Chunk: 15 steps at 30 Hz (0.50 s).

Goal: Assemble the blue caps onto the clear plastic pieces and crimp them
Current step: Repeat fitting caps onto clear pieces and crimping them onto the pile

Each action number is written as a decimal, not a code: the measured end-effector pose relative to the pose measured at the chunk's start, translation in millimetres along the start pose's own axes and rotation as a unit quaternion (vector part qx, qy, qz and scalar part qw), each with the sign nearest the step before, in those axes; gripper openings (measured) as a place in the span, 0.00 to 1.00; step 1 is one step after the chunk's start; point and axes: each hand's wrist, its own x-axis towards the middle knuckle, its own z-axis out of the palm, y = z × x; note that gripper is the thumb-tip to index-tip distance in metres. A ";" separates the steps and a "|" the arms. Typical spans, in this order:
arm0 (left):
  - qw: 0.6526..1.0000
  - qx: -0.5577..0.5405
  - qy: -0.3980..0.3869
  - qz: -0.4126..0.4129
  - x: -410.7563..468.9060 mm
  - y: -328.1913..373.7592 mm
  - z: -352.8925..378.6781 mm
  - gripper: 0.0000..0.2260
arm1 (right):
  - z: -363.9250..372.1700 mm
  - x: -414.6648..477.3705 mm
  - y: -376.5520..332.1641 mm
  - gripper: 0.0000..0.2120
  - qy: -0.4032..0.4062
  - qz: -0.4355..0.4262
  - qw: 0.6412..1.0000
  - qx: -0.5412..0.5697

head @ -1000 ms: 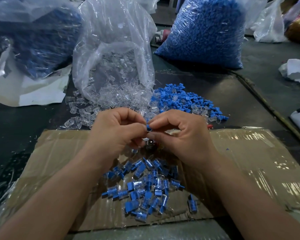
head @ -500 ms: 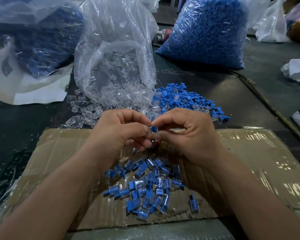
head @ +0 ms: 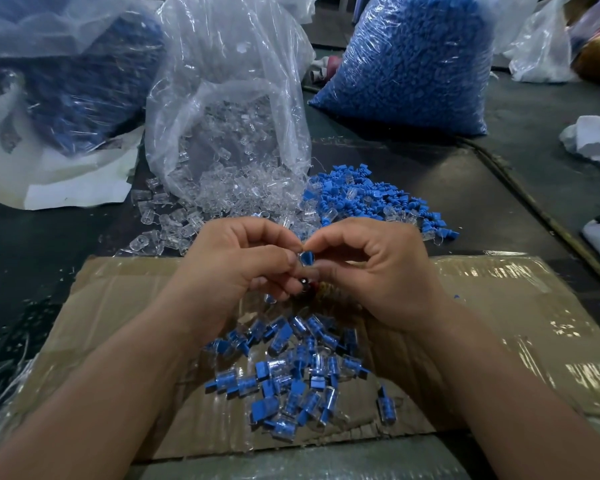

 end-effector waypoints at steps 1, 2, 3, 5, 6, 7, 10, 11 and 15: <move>1.000 0.000 0.000 0.002 -0.1 -0.1 -0.2 0.06 | 0.0 0.0 0.0 0.10 0.000 -0.005 1.000 -0.010; 1.000 0.000 0.000 0.004 0.0 -0.3 -0.5 0.06 | 0.0 0.0 -0.2 0.10 0.000 -0.008 1.000 -0.017; 1.000 0.002 0.001 0.006 0.1 -0.6 -0.8 0.06 | 0.1 0.1 -0.5 0.10 0.000 -0.010 1.000 -0.021; 1.000 0.008 0.001 0.009 0.2 -0.9 -1.0 0.06 | 0.3 0.5 -1.0 0.10 -0.002 -0.013 1.000 -0.025; 1.000 0.015 0.002 0.010 0.3 -1.1 -0.9 0.06 | 0.4 0.7 -1.3 0.10 -0.004 -0.015 0.999 -0.028; 1.000 0.024 0.004 0.009 0.4 -1.4 -0.8 0.07 | 0.8 0.9 -1.6 0.10 -0.007 -0.019 0.999 -0.034; 0.999 0.039 0.015 0.008 1.0 -2.0 0.0 0.04 | 1.0 1.2 -1.9 0.09 -0.014 -0.031 0.998 -0.054; 0.999 0.041 0.017 0.009 0.8 -1.8 0.5 0.04 | 0.9 1.1 -2.1 0.09 -0.014 -0.031 0.998 -0.056; 0.999 0.040 0.024 0.012 -0.2 -0.8 2.8 0.04 | 0.6 1.0 -2.8 0.09 -0.011 -0.030 0.998 -0.057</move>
